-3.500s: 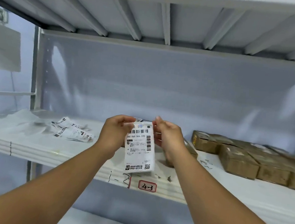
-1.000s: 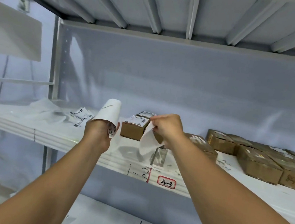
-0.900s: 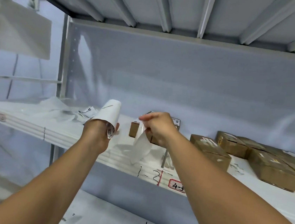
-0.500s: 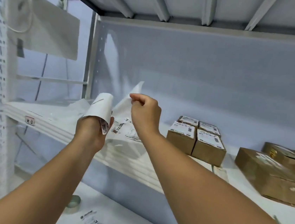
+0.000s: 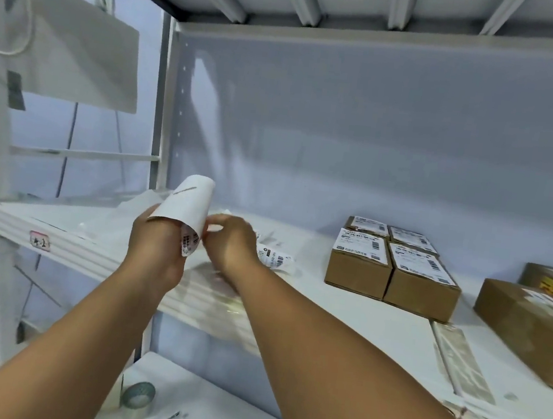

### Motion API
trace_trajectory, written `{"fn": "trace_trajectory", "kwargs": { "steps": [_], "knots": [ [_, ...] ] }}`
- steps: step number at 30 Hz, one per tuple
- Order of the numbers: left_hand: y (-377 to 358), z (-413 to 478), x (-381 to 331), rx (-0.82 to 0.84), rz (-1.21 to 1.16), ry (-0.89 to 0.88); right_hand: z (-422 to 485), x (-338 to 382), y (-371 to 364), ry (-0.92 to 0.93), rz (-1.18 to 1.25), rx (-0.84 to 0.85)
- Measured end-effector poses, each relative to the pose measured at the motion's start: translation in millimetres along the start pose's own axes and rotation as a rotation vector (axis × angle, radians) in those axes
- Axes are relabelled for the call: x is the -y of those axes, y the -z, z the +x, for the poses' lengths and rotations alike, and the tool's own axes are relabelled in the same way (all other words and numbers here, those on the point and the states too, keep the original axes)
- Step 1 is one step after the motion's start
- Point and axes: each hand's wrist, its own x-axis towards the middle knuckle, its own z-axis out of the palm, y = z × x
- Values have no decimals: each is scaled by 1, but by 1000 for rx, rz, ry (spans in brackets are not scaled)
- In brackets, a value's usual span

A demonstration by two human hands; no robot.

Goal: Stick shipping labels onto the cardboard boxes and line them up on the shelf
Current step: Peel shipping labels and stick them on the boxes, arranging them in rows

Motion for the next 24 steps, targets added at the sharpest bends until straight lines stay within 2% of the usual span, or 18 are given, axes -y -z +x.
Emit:
{"fn": "trace_trajectory", "kwargs": {
  "steps": [4,7,9,13,15,18,22,24],
  "knots": [
    [-12,-15,0,-7,-70,-4,-11,7,25,-9,311,-248],
    [-28,-30,-1,-69,73,-85,-30,13,43,28,389,-306],
    [-39,-42,-5,-84,123,-110,-47,19,57,93,420,-257],
    [-62,-68,-19,-34,143,-45,-77,23,91,202,425,-38],
    [-74,-85,-23,-6,157,-27,-91,23,110,229,328,-50],
    [-93,-113,-26,66,184,-34,-103,21,136,223,251,-175],
    [-119,-144,-22,208,169,10,-113,18,181,125,371,-485],
    [-131,-162,-17,292,83,51,-118,13,207,60,416,-606]
  ]
}}
